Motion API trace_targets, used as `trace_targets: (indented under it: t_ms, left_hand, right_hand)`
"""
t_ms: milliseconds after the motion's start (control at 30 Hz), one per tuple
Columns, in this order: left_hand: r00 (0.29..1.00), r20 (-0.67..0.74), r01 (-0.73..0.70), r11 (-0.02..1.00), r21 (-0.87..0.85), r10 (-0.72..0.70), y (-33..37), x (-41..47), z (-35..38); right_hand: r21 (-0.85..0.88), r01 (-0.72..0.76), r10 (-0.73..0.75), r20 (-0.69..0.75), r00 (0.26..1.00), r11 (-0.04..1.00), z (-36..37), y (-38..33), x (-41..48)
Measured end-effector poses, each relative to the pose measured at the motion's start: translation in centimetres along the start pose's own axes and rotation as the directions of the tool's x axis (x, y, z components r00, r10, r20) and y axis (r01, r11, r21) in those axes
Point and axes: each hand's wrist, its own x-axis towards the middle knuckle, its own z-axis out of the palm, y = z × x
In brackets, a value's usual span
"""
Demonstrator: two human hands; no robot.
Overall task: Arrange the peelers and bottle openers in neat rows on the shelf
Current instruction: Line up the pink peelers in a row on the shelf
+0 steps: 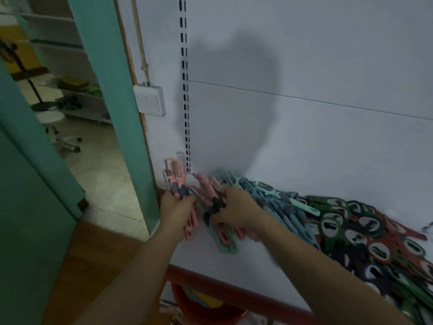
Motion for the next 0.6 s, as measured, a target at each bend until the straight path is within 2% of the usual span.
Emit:
trace_targets:
  t_ms: [133, 267, 367, 467, 533, 600]
  left_hand:
    - [0.995, -0.065, -0.081, 0.984, -0.157, 0.071, 0.7, -0.9, -1.1]
    - [0.984, -0.092, -0.167, 0.962, -0.218, 0.151, 1.6, -1.3, -2.4]
    - [0.982, -0.102, -0.186, 0.933, -0.310, 0.162, 2.4, -1.7, -2.1]
    - [0.982, -0.067, -0.189, 0.915, -0.357, 0.177, 2.9, -2.0, -0.1]
    - [0.979, 0.009, -0.189, 0.924, -0.334, 0.203, 3.1, -2.7, 2.2]
    - [0.967, 0.091, -0.198, 0.927, -0.317, 0.237, 3.3, -3.8, 4.7]
  right_hand:
    - [-0.250, -0.020, 0.002, -0.069, 0.998, 0.968, 2.5, -0.6, -0.2]
    - [-0.222, -0.012, 0.010, -0.012, 1.000, 0.975, 2.1, -1.4, 0.0]
    - [0.064, -0.110, 0.110, -0.002, 0.994, 0.992, 0.6, -1.0, -0.3]
    - [0.379, -0.170, 0.209, -0.065, 0.976, 0.910, -2.0, 0.4, -1.5]
    - [0.633, -0.165, 0.270, -0.071, 0.960, 0.756, -4.1, 2.1, -2.8]
    - [0.832, -0.153, 0.327, -0.036, 0.944, 0.533, -6.1, 4.0, -4.4]
